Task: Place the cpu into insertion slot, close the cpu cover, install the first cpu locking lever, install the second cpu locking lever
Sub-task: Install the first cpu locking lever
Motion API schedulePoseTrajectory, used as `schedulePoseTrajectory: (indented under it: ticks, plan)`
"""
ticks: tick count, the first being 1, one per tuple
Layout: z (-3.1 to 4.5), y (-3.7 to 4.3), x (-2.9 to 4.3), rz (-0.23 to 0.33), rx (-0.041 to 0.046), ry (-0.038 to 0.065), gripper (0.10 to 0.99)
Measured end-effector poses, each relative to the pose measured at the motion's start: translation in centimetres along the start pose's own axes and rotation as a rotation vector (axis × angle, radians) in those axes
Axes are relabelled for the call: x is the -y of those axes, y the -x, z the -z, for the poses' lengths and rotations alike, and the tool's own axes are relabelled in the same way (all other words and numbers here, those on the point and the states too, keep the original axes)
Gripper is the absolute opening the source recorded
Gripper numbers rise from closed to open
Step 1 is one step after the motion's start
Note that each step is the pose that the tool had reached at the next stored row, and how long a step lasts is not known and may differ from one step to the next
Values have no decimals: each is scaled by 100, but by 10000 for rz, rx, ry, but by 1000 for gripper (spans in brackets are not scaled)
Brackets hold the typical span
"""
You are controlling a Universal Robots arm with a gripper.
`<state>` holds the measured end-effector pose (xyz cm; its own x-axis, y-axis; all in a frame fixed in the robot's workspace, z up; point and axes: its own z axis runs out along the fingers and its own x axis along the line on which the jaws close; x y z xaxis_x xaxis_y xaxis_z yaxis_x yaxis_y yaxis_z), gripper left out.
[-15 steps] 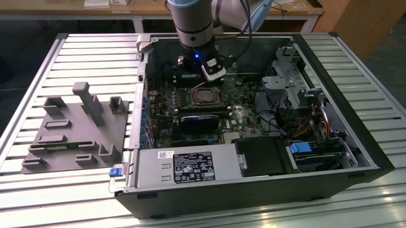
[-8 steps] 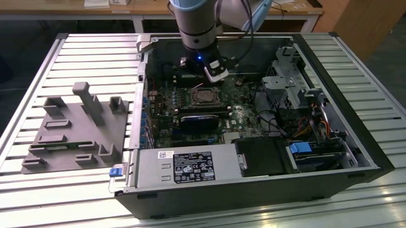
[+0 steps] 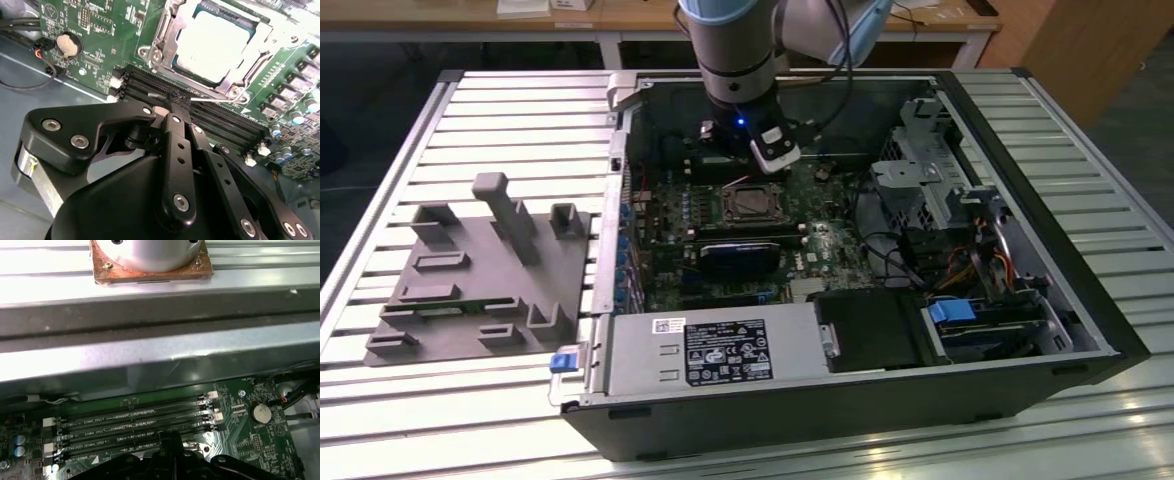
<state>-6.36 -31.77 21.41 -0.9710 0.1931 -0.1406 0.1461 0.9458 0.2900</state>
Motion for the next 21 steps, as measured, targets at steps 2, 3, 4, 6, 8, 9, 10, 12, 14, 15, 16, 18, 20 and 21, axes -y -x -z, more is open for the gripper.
schedulePoseTrajectory:
  ticks: [2, 3, 4, 6, 8, 9, 10, 12, 14, 15, 16, 18, 20, 21]
  plan:
    - [-13, -5, -16, -3, 2, -1, 106]
    - [-21, -7, -17, -7, 9, -6, 106]
    - [-30, -8, -16, -11, 23, -27, 106]
    - [-47, -11, -14, -30, 65, -65, 106]
    - [-66, -16, -19, -74, 110, -83, 106]
    - [-76, -18, -22, -121, 134, -87, 106]
    - [-85, -20, -20, -229, 167, -102, 106]
    - [-97, -21, -18, -449, 234, -137, 106]
    - [-111, -24, -17, -650, 298, -168, 106]
    - [-118, -26, -17, -735, 327, -181, 106]
    - [-126, -27, -18, -815, 354, -194, 106]
    - [-142, -32, -27, -935, 396, -211, 106]
    - [-158, -37, -42, -1018, 425, -222, 106]
    - [-166, -40, -48, -1052, 438, -225, 106]
